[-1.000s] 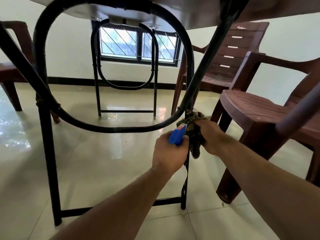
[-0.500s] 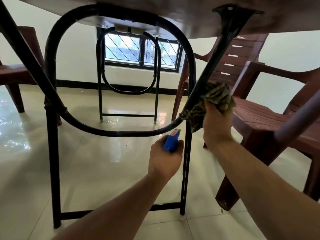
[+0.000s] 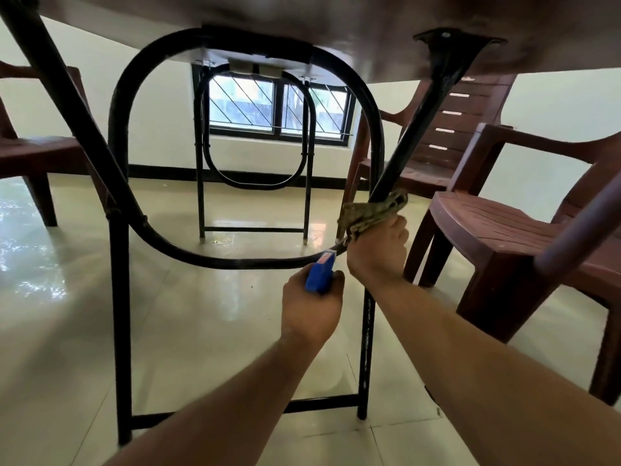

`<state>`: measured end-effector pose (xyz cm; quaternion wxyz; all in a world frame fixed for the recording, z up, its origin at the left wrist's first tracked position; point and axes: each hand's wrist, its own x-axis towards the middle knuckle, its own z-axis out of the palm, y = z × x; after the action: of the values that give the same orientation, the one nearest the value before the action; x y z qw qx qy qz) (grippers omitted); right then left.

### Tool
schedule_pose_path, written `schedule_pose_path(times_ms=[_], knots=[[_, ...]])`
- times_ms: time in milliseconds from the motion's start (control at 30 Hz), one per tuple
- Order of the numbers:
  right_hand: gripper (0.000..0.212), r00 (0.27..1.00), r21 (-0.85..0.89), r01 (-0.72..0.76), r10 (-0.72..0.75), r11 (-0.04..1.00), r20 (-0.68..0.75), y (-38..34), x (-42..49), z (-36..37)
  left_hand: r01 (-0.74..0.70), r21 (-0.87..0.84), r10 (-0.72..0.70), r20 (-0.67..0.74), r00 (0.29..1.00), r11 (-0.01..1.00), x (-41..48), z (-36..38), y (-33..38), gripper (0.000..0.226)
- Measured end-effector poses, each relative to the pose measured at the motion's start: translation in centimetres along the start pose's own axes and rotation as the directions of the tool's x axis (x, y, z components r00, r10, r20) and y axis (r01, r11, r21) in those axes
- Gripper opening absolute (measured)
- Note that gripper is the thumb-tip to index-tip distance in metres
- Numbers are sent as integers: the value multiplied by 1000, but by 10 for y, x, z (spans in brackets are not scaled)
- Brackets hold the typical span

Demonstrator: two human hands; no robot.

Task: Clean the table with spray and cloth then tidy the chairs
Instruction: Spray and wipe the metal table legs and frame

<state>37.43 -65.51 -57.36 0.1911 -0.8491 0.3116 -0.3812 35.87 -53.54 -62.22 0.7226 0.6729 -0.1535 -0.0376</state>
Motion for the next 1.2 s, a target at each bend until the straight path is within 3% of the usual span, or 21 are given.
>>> schedule_pose_path(times_ms=[67,133,200,300,367,433,467,567,600,667,733,800,867,933,1000,1067,1133,1200], knots=[[54,1000,69,-21,22,997,-19,-5,2,0,-13,-11,14,5,1000,1000,2,1,0,23],[37,985,289,98,-51,952,-165,-15,9,-4,-11,-28,11,28,1000,1000,3,3,1,17],[32,982,440,163,-104,883,-155,-11,15,-3,7,-23,-6,43,999,1000,2,5,-1,16],[35,965,294,166,-217,941,149,25,5,10,13,-2,-13,43,999,1000,1,6,-2,24],[33,930,140,98,-140,985,339,49,4,10,4,-2,-4,45,999,1000,1,5,-1,26],[14,881,93,20,-61,995,470,52,10,2,10,11,-11,51,999,1000,0,6,-2,23],[15,887,129,11,-70,992,457,48,14,-1,16,19,-17,52,999,1000,-1,7,-4,21],[23,983,344,53,-110,938,147,36,9,-2,30,58,-33,65,997,998,-6,10,-15,21],[26,988,397,49,-102,917,114,40,3,7,39,55,-43,68,997,998,-7,11,-19,22],[36,967,389,-97,-6,916,255,54,-10,27,59,39,-62,80,995,998,-8,13,-22,24],[36,880,195,-287,178,938,439,68,-16,41,72,26,-74,92,993,997,-7,13,-23,23],[32,879,179,-300,199,937,433,67,-10,41,76,18,-77,103,992,997,-6,12,-24,23],[30,959,383,-182,77,906,274,60,-5,38,66,54,-71,97,993,996,-6,12,-29,26],[36,990,486,-74,5,871,142,59,-7,39,63,91,-71,86,994,994,-7,10,-35,29],[44,967,434,-153,43,888,251,77,-21,53,62,101,-70,75,995,993,-8,9,-42,26],[33,854,243,-328,177,913,489,102,-40,64,59,97,-67,81,994,994,-5,8,-48,16],[17,748,127,-430,274,894,604,115,-48,66,58,99,-67,92,993,993,-4,9,-53,12],[11,796,160,-432,292,887,530,113,-45,66,69,111,-80,99,992,991,-4,11,-56,19]])
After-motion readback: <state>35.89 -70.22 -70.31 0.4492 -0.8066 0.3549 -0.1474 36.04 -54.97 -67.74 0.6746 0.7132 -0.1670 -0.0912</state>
